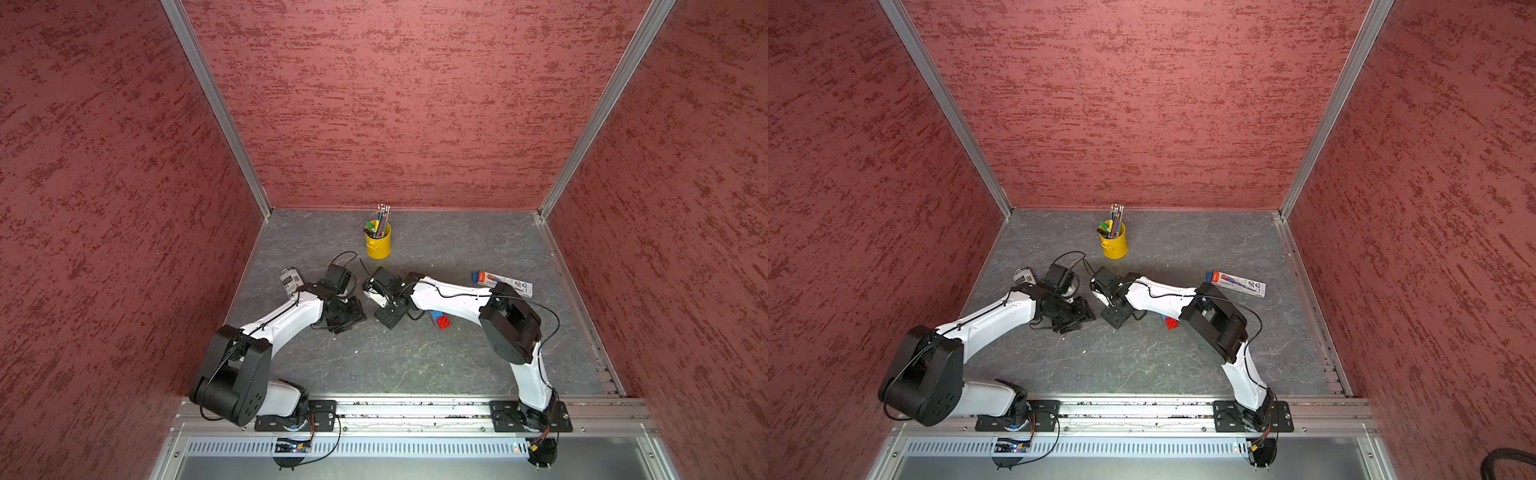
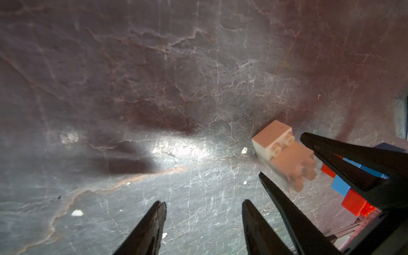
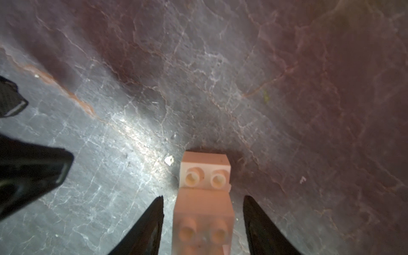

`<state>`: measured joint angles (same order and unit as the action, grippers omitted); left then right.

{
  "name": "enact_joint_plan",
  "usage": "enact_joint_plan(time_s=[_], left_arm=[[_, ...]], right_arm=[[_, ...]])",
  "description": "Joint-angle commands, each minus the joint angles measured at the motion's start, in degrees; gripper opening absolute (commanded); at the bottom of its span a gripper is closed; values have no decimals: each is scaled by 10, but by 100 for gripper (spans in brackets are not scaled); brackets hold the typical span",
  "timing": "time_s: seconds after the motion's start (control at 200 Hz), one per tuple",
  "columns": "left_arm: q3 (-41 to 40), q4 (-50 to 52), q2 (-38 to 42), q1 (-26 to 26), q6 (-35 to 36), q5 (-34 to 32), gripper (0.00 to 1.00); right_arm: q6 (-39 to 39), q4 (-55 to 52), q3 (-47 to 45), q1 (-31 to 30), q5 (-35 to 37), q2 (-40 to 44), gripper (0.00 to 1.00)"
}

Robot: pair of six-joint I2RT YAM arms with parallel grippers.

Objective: Assemble the letter y with lego
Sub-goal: Assemble the lego brick with the lego brick, then pick up the lego brick from the center of the board.

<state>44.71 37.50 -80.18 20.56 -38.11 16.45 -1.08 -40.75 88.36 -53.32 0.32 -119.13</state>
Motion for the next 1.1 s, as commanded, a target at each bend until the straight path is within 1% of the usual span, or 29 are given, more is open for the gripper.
enact_joint_plan(time_s=[0.0, 0.09, 0.21, 0.511, 0.706, 0.817, 0.912, 1.092], left_arm=[[17, -10, -9, -2, 4, 3, 59], [18, -10, -12, 0, 3, 4, 59], [23, -12, -19, 4, 2, 5, 59], [28, -14, -22, 14, -4, 2, 59], [23, -32, -19, 16, -9, 13, 59], [10, -74, -8, 15, -12, 42, 60], [-3, -117, -3, 12, -13, 73, 61], [-51, -236, -2, -12, -37, 151, 62]], right_arm=[[-2, -6, -11, -1, 20, 25, 58], [0, -4, -18, -1, 25, 30, 55], [2, -2, -26, 1, 28, 36, 54], [7, 7, -42, 3, 33, 62, 55], [17, 13, -57, 4, 44, 88, 57], [46, 24, -74, 14, 43, 124, 58], [82, 37, -91, 27, 59, 160, 59], [146, 65, -145, 53, 84, 225, 60]])
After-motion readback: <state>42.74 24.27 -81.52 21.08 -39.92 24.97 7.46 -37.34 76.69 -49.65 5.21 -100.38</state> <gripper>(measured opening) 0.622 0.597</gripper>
